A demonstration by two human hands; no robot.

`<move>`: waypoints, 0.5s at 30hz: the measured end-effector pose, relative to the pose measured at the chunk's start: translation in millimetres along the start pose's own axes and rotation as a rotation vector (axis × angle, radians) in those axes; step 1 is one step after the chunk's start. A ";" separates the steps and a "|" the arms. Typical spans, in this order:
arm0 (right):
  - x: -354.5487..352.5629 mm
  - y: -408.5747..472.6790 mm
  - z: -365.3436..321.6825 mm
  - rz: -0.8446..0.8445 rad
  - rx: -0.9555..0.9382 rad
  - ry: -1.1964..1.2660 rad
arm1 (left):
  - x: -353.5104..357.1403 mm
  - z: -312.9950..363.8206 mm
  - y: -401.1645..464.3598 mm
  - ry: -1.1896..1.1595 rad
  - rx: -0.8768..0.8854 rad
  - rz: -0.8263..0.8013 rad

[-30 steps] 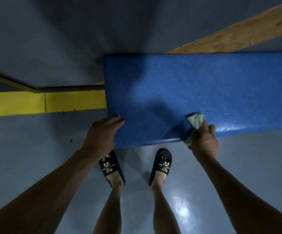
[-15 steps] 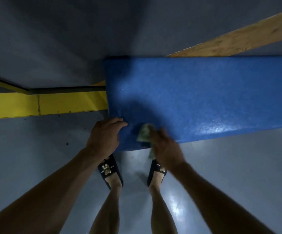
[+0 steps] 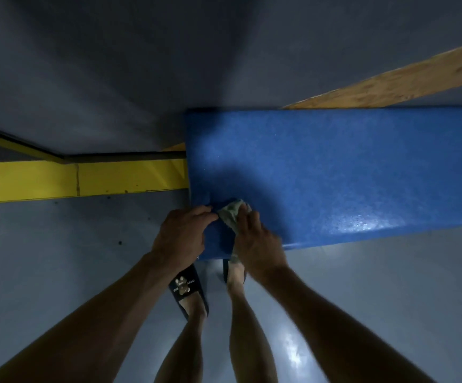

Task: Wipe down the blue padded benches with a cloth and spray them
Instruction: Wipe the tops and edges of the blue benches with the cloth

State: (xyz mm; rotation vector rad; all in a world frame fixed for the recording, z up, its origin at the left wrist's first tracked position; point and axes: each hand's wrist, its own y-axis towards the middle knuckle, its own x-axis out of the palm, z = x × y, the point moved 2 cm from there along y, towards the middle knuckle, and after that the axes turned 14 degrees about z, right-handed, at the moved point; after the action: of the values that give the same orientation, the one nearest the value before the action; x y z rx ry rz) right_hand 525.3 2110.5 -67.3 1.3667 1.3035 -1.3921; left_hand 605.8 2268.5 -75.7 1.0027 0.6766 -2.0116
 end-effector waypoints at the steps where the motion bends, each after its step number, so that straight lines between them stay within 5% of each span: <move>1: -2.8 4.5 19.1 0.001 -0.063 -0.030 | -0.4 -0.5 2.2 -0.005 -0.012 -0.011; 3: -10.3 18.0 71.3 -0.004 -0.012 -0.109 | 0.7 -3.0 5.2 -0.026 -0.025 0.007; 8: -24.7 49.1 146.3 -0.034 0.704 -0.089 | 1.4 -7.2 8.4 -0.014 -0.010 0.065; 12: 6.8 47.6 46.6 0.142 0.423 0.066 | -1.1 -10.6 10.9 -0.046 -0.018 0.048; 15: 8.1 39.4 -0.5 0.081 0.146 0.152 | -5.7 -12.5 19.3 -0.010 -0.022 0.069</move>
State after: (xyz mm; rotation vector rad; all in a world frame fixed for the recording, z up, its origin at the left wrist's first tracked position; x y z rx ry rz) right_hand 562.7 2105.1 -80.9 1.6327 1.2481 -1.3722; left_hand 629.1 2269.0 -80.1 0.9900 0.6487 -1.9443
